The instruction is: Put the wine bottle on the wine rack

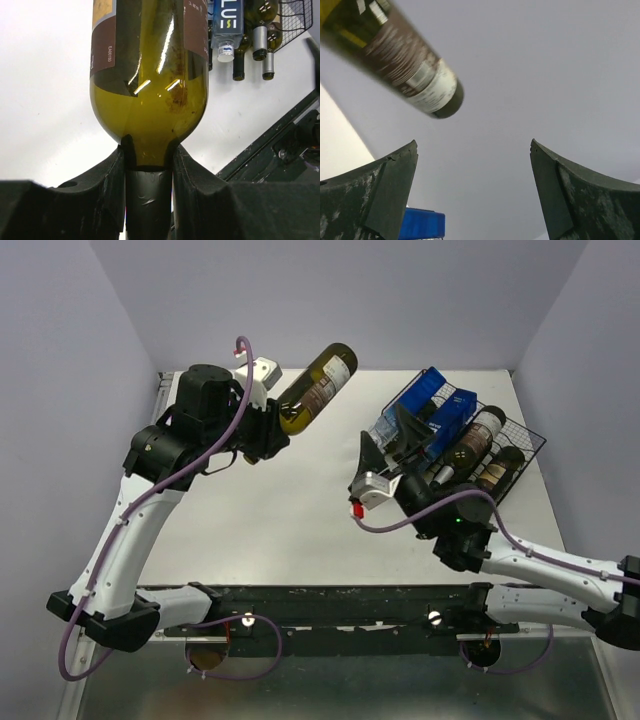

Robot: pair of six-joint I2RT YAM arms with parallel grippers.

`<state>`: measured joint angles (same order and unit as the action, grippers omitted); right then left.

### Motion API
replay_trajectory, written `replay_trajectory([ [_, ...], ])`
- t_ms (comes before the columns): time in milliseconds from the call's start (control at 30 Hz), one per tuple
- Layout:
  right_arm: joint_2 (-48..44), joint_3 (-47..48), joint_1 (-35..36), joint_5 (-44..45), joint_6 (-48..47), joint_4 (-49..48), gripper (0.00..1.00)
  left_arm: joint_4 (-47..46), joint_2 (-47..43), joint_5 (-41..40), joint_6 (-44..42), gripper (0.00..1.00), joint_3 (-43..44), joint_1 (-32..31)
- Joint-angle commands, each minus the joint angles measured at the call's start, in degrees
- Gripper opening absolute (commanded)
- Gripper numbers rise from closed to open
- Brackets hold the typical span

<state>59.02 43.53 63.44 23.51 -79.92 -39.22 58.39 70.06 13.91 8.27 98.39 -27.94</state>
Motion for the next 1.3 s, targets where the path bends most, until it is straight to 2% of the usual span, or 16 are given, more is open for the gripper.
replay_trajectory([
  [0,-7.0,8.0,0.5,-1.1,16.2,7.6,1.00,-15.4,-0.5,1.6,3.1,0.00,-2.1,-3.7],
  [333,-16.5,18.3,0.5,-3.6,37.7,13.7,1.00,-34.8,10.2,-1.6,11.2,0.00,-4.7,-19.8],
  [567,-21.3,20.1,0.5,-4.1,47.8,11.7,1.00,-46.6,23.1,-3.9,22.6,0.00,1.0,-26.6],
  [733,-23.7,20.9,0.5,-3.0,51.1,13.1,0.99,-49.9,33.6,-8.6,26.0,0.00,9.4,-31.6],
  [933,-25.4,22.2,0.5,-0.5,54.1,17.6,0.98,-51.8,45.0,-11.4,33.8,0.00,19.0,-33.5],
  [1100,-27.4,21.6,0.5,0.5,55.7,20.2,0.98,-55.7,51.7,-10.5,38.0,0.00,23.9,-35.1],
  [1267,-29.4,21.0,0.5,2.6,56.0,21.9,0.98,-57.9,55.4,-13.4,39.9,0.00,24.5,-37.1],
])
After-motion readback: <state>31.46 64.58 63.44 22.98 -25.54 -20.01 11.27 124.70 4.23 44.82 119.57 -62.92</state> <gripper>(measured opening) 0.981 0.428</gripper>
